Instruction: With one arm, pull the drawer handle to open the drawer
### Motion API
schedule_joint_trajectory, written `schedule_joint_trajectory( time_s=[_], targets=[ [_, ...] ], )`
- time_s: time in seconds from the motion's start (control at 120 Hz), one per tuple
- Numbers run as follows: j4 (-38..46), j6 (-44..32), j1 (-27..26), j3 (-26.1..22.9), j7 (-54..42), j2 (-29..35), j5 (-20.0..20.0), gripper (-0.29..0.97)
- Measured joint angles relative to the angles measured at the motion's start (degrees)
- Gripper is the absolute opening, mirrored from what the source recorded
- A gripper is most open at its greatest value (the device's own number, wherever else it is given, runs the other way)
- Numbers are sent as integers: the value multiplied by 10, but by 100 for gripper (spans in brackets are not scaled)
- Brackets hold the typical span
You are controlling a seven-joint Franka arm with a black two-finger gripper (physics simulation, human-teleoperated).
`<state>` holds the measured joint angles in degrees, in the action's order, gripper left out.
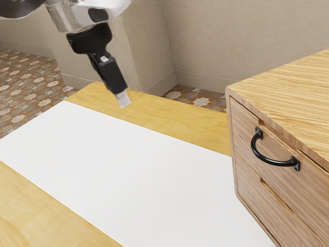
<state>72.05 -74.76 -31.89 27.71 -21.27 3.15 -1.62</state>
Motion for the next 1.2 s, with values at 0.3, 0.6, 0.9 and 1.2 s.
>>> schedule_joint_trajectory(
  time_s=[0.3,0.6,0.9,1.2],
  targets=[
    [245,-43,43,-180,-120,160,27,65],
    [416,-248,36,-306,-339,276,68,65],
    [371,-329,37,-392,-467,264,51,66],
    [417,-405,64,-398,-542,241,6,65]
  ],
)
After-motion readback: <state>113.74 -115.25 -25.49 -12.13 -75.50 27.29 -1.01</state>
